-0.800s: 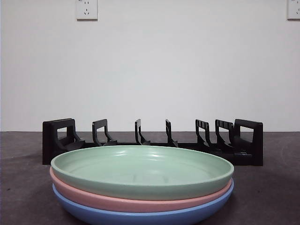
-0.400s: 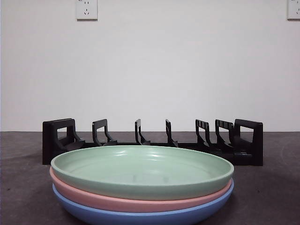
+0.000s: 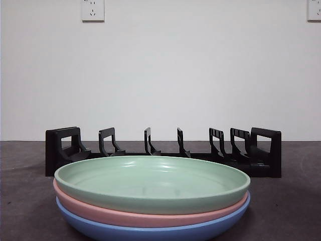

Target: Place the plate

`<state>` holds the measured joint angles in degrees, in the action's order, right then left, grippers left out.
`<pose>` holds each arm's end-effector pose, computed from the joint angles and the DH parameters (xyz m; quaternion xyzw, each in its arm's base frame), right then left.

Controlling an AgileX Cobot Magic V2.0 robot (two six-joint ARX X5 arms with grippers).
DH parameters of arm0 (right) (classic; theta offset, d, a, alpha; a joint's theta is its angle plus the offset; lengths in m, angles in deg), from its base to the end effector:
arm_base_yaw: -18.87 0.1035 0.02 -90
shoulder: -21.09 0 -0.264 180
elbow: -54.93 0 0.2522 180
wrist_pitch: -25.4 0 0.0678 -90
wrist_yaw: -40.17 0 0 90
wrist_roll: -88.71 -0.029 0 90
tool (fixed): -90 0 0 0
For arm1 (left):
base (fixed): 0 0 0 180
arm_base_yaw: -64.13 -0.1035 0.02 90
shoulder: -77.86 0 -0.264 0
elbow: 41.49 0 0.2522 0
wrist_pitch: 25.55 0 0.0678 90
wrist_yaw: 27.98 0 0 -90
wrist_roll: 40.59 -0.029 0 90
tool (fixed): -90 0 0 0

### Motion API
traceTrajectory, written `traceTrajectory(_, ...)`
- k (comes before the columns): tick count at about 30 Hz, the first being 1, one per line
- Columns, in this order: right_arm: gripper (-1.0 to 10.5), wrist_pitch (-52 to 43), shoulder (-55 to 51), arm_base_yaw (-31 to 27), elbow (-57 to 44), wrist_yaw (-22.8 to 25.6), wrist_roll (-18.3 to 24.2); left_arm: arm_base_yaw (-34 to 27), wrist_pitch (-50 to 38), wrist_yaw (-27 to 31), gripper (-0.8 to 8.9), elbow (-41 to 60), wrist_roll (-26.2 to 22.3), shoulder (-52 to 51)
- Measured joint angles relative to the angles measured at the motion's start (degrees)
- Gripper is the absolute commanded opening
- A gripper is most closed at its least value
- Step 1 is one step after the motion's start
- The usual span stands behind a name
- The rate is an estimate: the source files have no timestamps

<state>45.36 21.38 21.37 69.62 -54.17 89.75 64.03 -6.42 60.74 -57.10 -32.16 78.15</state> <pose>0.0964 0.0064 0.1582 -0.0083 0.0480 0.0600 0.9970 0.0958 -0.0005 0.1650 -0.0739 0.0339 -0.0078 0.9967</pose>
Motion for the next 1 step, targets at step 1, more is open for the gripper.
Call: traceTrajectory(1,0.2,0.0,0.0,0.0,0.0,0.0,0.0,0.0,0.0,0.0,0.07,0.0,0.0,0.0)
